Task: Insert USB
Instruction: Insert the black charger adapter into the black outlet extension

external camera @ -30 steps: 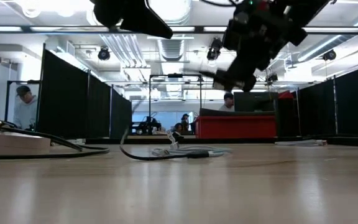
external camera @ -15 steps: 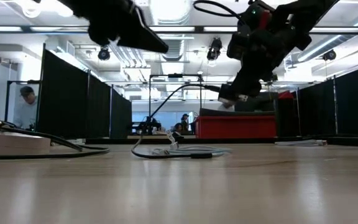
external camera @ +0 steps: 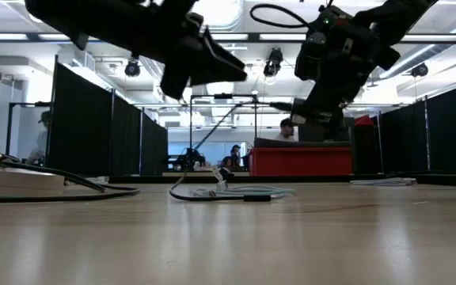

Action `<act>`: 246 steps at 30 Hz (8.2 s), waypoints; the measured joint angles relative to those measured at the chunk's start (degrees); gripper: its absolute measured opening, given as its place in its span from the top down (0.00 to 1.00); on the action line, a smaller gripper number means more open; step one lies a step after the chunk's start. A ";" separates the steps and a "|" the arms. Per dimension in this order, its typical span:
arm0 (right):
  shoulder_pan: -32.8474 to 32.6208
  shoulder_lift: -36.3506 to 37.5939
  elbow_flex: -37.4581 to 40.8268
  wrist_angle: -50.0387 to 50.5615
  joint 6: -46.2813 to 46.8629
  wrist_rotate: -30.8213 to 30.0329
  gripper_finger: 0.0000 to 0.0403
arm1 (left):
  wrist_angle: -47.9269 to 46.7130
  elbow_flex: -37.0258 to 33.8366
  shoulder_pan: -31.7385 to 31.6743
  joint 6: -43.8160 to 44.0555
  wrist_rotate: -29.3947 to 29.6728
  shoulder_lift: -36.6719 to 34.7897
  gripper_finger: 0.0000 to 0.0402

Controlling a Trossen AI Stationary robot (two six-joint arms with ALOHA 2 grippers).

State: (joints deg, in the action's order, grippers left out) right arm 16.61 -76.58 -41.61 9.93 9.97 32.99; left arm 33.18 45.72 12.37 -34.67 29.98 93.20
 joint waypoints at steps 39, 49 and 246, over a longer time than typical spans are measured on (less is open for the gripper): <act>-3.62 0.20 -0.17 -6.72 3.48 6.24 0.65 | -9.48 19.12 -0.97 -8.03 -4.00 17.34 0.22; -3.69 0.17 -0.17 -6.60 3.35 6.29 0.65 | -8.55 19.34 -1.06 -7.94 -3.58 17.40 0.56; 35.50 -8.19 -27.87 44.81 13.76 -44.73 0.35 | -49.02 14.88 2.58 18.43 4.35 -10.01 0.64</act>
State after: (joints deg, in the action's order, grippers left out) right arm 52.11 -84.77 -69.48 54.74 23.72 -11.74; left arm -15.83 60.60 14.95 -16.24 34.33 83.20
